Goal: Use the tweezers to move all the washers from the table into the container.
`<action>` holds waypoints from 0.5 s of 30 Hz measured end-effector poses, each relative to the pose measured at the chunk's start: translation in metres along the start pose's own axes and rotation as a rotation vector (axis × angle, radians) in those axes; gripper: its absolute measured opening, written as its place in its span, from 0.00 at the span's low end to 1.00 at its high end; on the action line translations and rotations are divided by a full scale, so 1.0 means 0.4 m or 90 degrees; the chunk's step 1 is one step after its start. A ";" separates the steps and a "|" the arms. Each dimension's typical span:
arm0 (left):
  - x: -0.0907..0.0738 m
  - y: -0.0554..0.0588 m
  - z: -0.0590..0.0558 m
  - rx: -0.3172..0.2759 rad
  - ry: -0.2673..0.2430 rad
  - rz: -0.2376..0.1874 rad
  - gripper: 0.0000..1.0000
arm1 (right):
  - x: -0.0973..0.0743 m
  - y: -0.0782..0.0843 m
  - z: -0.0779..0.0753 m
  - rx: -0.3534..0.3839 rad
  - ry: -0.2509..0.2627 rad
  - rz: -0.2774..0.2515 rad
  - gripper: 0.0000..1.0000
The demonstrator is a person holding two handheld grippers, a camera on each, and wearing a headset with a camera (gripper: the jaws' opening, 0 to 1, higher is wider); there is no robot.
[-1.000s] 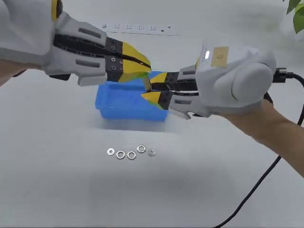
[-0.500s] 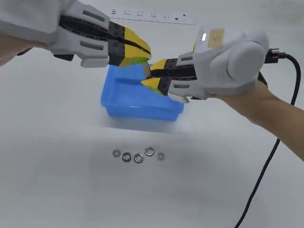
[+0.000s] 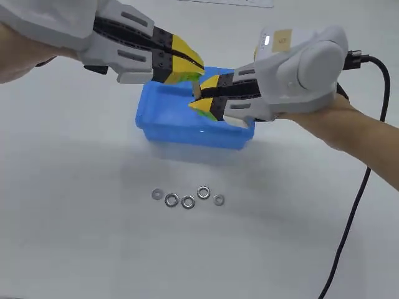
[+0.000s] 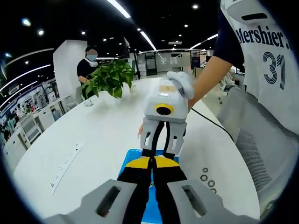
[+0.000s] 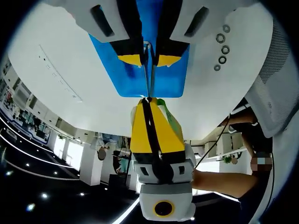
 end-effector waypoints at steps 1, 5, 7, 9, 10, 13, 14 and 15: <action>0.000 0.002 0.000 -0.001 0.000 0.002 0.05 | 0.002 0.002 0.000 0.000 -0.001 0.001 0.11; -0.001 0.002 0.002 -0.006 0.001 0.001 0.05 | 0.006 0.003 0.000 0.006 -0.007 -0.002 0.11; 0.000 0.006 0.001 -0.007 0.002 0.003 0.05 | 0.009 0.005 0.001 0.008 -0.010 -0.002 0.11; 0.000 0.010 0.000 -0.011 0.006 0.002 0.05 | 0.010 0.006 0.004 0.010 -0.015 -0.001 0.11; 0.000 0.013 -0.001 -0.012 0.008 0.004 0.05 | 0.011 0.008 0.005 0.007 -0.016 0.001 0.11; 0.002 0.016 -0.007 -0.015 0.015 0.008 0.05 | 0.012 0.012 0.010 0.007 -0.020 0.005 0.11; 0.002 0.017 -0.008 -0.014 0.016 0.010 0.05 | 0.012 0.013 0.012 0.006 -0.021 0.007 0.11; 0.003 0.017 -0.011 -0.013 0.016 0.013 0.05 | 0.012 0.015 0.012 0.007 -0.022 0.009 0.11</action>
Point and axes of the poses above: the centre of the closed fingertips' face, and the gripper's own axes: x roughly forward along the fingers, z roughly to its left, y roughly out of its underside, the point moved 4 cm from there along -x, roughly backward along the fingers, and after that the axes turned 3 degrees about x, right-handed, at the moved point
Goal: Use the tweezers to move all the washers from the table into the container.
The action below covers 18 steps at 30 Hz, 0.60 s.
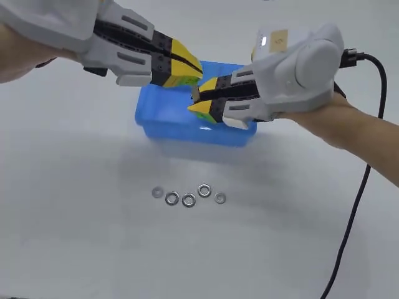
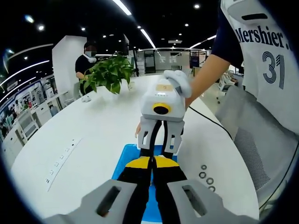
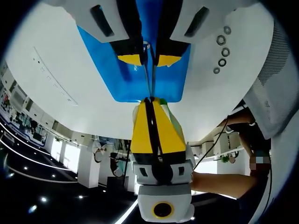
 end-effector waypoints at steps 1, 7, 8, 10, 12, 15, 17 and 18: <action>0.000 -0.001 -0.001 0.001 0.000 0.000 0.05 | -0.001 0.000 0.000 0.000 0.001 0.000 0.11; -0.002 -0.013 -0.003 0.005 -0.005 -0.003 0.05 | -0.010 -0.007 -0.005 0.009 0.008 -0.006 0.12; -0.003 -0.016 -0.003 0.005 -0.005 -0.005 0.05 | -0.013 -0.010 -0.005 0.012 0.008 -0.008 0.12; -0.006 -0.024 -0.005 0.006 -0.006 -0.009 0.05 | -0.019 -0.015 -0.004 0.013 0.010 -0.012 0.12; -0.009 -0.033 -0.010 0.007 -0.007 -0.016 0.05 | -0.025 -0.022 -0.001 0.012 0.011 -0.016 0.12; -0.013 -0.042 -0.019 0.005 -0.009 -0.022 0.05 | -0.032 -0.031 0.005 0.005 0.012 -0.015 0.12; -0.019 -0.051 -0.024 0.007 -0.009 -0.024 0.05 | -0.038 -0.038 0.014 0.001 0.008 -0.016 0.12; -0.022 -0.055 -0.027 0.010 -0.010 -0.024 0.05 | -0.041 -0.042 0.017 -0.003 0.008 -0.016 0.12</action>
Point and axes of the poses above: the centre of the closed fingertips' face, and the gripper's own axes: x roughly forward along the fingers, z roughly to its left, y roughly out of its underside, the point moved 4 cm from there along -x, roughly backward along the fingers, and after that the axes turned 3 degrees about x, right-handed, at the moved point
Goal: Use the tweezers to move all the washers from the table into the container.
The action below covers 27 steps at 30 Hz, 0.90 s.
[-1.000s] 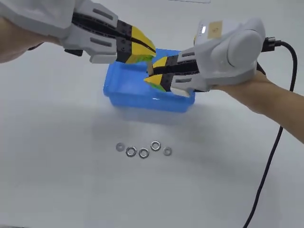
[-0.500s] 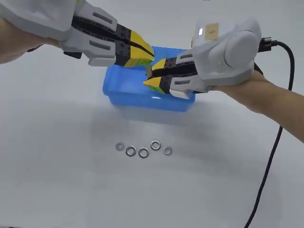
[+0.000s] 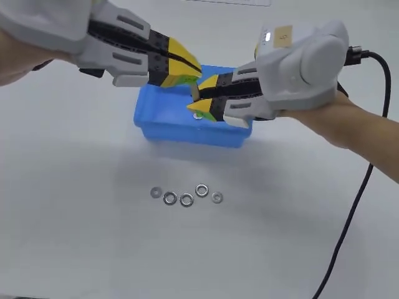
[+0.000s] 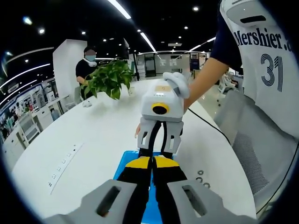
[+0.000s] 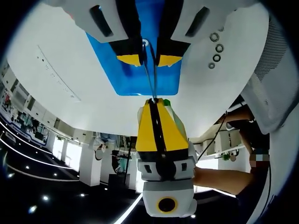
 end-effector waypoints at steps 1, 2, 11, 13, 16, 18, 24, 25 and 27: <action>-0.003 -0.007 -0.001 0.002 -0.006 -0.002 0.05 | -0.004 -0.006 0.003 -0.004 0.002 -0.001 0.12; -0.006 -0.013 -0.004 0.003 -0.009 -0.006 0.05 | -0.008 -0.012 0.005 -0.006 0.002 -0.003 0.12; -0.027 -0.072 -0.049 0.009 -0.033 -0.015 0.05 | -0.048 -0.055 0.044 -0.039 0.010 -0.012 0.12; -0.028 -0.075 -0.064 0.011 -0.033 -0.012 0.05 | -0.053 -0.054 0.063 -0.043 0.003 -0.006 0.12; -0.029 -0.077 -0.103 0.010 -0.020 -0.007 0.05 | -0.058 -0.051 0.099 -0.051 -0.009 0.000 0.12; -0.031 -0.080 -0.130 0.011 -0.021 -0.008 0.05 | -0.064 -0.050 0.116 -0.055 -0.005 0.001 0.11; -0.033 -0.102 -0.172 0.026 -0.031 -0.012 0.05 | -0.077 -0.054 0.152 -0.075 0.002 -0.006 0.12; -0.033 -0.106 -0.175 0.028 -0.033 -0.013 0.05 | -0.080 -0.057 0.147 -0.087 0.015 -0.006 0.11; -0.033 -0.113 -0.174 0.033 -0.038 -0.014 0.05 | -0.084 -0.060 0.147 -0.086 0.016 -0.007 0.11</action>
Point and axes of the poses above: the centre of the closed fingertips' face, and the gripper's own axes: x roughly forward along the fingers, z roughly to its left, y roughly out of its underside, the point moved 4 cm from there along -x, roughly backward along the fingers, and after that the axes turned 3 degrees about x, right-handed, at the moved point
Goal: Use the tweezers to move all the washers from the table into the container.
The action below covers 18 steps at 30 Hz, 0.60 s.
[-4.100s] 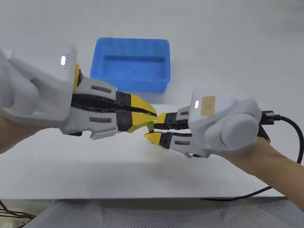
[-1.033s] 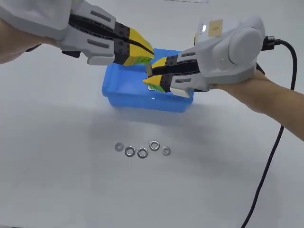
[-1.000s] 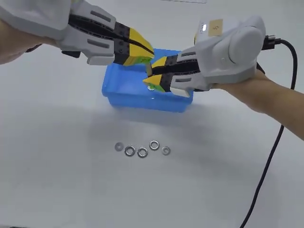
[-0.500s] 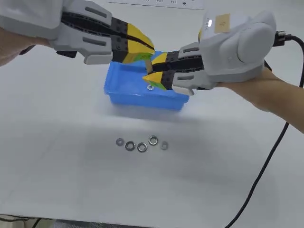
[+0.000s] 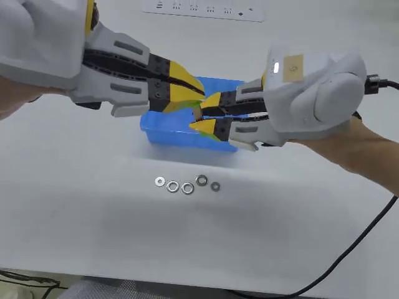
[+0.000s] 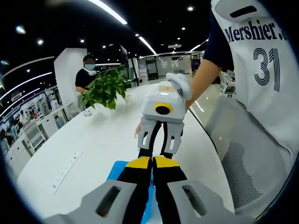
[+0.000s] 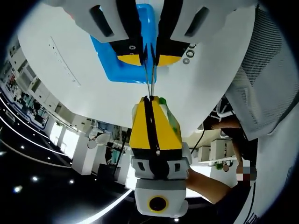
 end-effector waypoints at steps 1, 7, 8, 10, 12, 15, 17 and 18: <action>-0.001 -0.003 0.001 0.002 0.001 -0.001 0.05 | -0.003 -0.004 -0.001 0.002 0.005 -0.002 0.11; -0.018 -0.043 0.003 0.019 0.004 -0.007 0.05 | -0.028 -0.040 0.000 0.000 0.015 -0.021 0.11; -0.022 -0.054 -0.001 0.022 0.006 -0.010 0.05 | -0.034 -0.050 0.003 -0.001 0.016 -0.027 0.11; -0.026 -0.061 -0.008 0.026 0.015 -0.009 0.05 | -0.037 -0.057 0.014 -0.001 0.011 -0.031 0.11; -0.028 -0.060 -0.018 0.026 0.026 -0.006 0.05 | -0.037 -0.058 0.030 -0.003 0.005 -0.033 0.11; -0.025 -0.052 -0.038 0.024 0.038 -0.001 0.05 | -0.035 -0.053 0.050 -0.002 -0.002 -0.029 0.11; -0.022 -0.047 -0.050 0.020 0.043 -0.001 0.05 | -0.035 -0.046 0.066 0.000 -0.006 -0.026 0.11; -0.020 -0.044 -0.060 0.016 0.046 -0.003 0.05 | -0.035 -0.041 0.077 0.003 -0.009 -0.025 0.11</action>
Point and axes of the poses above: the centre of the closed fingertips' face, and the gripper's own axes: x roughly forward along the fingers, z roughly to its left, y roughly out of its underside, the point moved 4 cm from there along -x, roughly backward along the fingers, and after that the axes turned 3 degrees about x, right-handed, at the moved point
